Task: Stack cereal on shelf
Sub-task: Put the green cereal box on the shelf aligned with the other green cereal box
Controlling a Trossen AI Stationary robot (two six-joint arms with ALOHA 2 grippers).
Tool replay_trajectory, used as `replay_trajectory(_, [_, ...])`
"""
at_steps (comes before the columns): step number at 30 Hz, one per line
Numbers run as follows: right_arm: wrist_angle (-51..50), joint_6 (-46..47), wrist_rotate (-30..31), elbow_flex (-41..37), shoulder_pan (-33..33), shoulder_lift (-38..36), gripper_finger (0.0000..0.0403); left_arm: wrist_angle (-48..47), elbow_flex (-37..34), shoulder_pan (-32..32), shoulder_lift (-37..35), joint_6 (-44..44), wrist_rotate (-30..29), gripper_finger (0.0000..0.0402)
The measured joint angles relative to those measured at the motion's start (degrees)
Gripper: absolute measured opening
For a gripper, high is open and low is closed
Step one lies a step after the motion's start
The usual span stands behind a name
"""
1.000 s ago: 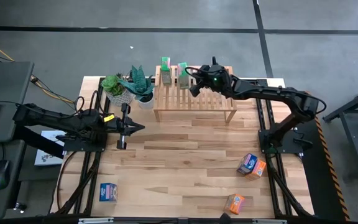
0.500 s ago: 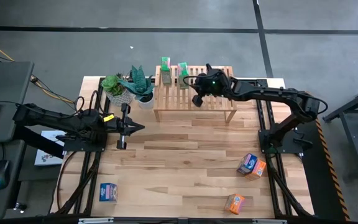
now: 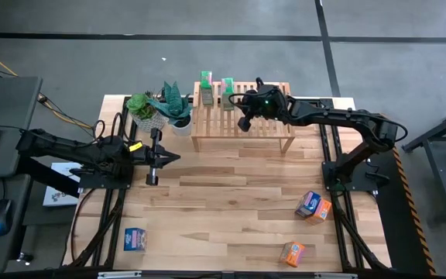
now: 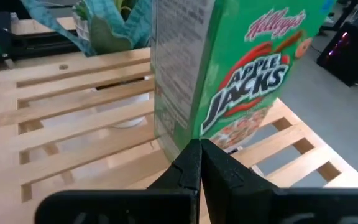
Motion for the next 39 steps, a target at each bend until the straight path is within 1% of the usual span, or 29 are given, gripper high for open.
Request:
replay_trajectory(4, [0.06,-0.12,-0.33,0.0,0.0,0.0,0.0,-0.01,0.0,0.0,0.0,0.0,-0.02,0.0])
replay_trajectory(8, [-3.68,-0.26,-0.78,0.0,0.0,0.0,0.0,-0.09,0.0,0.0,-0.01,0.07,0.0,0.0])
replay_trajectory(13, [-4.13,-1.42,-6.46,0.0,0.0,0.0,0.0,-0.13,0.0,0.0,0.01,0.1,0.0,0.0])
replay_trajectory(20, [0.36,-2.44,-5.93,0.0,-0.36,1.62,0.0,-0.17,0.0,0.0,0.01,-0.07,0.0,0.0])
replay_trajectory(24, [0.48,-3.53,-4.99,0.0,-1.04,2.83,0.0,-0.28,0.0,0.0,0.0,0.16,0.0,0.0])
replay_trajectory(32, [3.68,-3.35,-5.07,0.0,-2.0,3.56,0.0,-0.55,0.0,0.01,0.0,1.27,0.0,0.0])
replay_trajectory(39, [6.92,-2.92,-6.43,0.0,-2.16,3.56,0.0,-0.57,0.0,0.0,-0.01,1.31,0.0,0.0])
